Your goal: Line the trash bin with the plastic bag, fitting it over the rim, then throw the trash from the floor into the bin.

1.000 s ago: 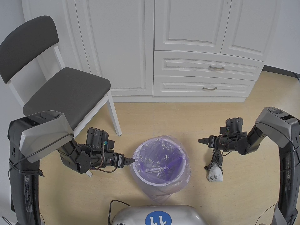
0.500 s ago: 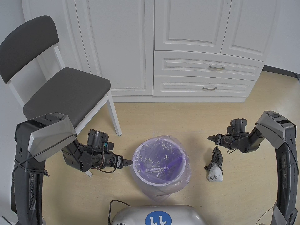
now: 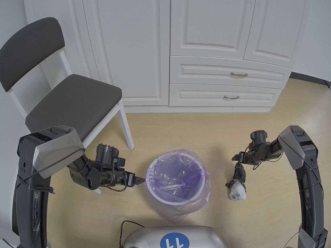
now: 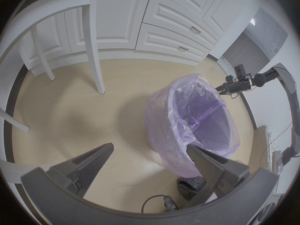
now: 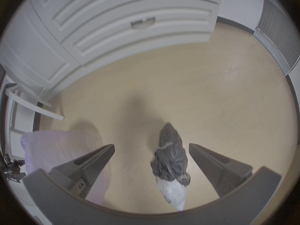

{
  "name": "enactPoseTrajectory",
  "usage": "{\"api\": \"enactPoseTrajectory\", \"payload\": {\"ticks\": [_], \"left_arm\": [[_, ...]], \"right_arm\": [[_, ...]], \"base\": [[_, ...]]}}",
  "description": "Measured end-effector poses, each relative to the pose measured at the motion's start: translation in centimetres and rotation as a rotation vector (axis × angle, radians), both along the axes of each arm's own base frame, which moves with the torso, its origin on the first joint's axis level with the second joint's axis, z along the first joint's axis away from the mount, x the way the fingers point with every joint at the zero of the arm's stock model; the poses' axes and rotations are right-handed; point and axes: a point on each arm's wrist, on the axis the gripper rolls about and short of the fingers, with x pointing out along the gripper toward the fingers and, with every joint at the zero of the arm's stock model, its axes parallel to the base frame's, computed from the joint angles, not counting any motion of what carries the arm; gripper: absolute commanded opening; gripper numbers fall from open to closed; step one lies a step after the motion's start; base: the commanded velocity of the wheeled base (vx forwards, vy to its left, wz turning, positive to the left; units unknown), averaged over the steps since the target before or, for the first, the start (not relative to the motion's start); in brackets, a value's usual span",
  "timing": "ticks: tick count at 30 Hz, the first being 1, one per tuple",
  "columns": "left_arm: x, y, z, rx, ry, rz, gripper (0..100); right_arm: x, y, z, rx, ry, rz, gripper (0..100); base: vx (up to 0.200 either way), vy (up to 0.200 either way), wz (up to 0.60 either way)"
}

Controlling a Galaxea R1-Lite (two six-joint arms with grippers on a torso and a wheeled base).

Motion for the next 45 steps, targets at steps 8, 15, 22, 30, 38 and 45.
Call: {"api": "enactPoseTrajectory", "payload": {"ticks": [8, 15, 22, 30, 38, 45], "left_arm": [[0.4, 0.2, -0.2, -0.006, -0.032, 0.006, 100], [0.5, 0.3, -0.7, -0.007, -0.041, 0.007, 100], [0.7, 0.4, -0.8, -0.007, -0.043, 0.01, 100], [0.8, 0.3, -0.8, -0.008, -0.047, 0.01, 100], [0.9, 0.2, -0.6, -0.02, -0.083, 0.008, 100], [0.7, 0.1, -0.6, -0.019, -0.079, 0.003, 100]], "right_arm": [[0.6, -0.3, -3.5, -0.068, 0.206, -0.01, 100], [0.5, 1.2, -6.2, -0.082, 0.23, 0.103, 100], [0.5, 1.3, -6.9, -0.093, 0.216, 0.097, 100], [1.6, 0.9, -7.0, -0.174, 0.094, 0.013, 100], [1.5, 0.8, -7.4, -0.185, 0.1, 0.006, 0], [1.1, 0.9, -7.7, -0.174, 0.137, 0.031, 0]], "base": [[0.0, 0.0, 0.0], [0.0, 0.0, 0.0], [0.0, 0.0, 0.0], [0.0, 0.0, 0.0], [0.0, 0.0, 0.0], [0.0, 0.0, 0.0]]}}
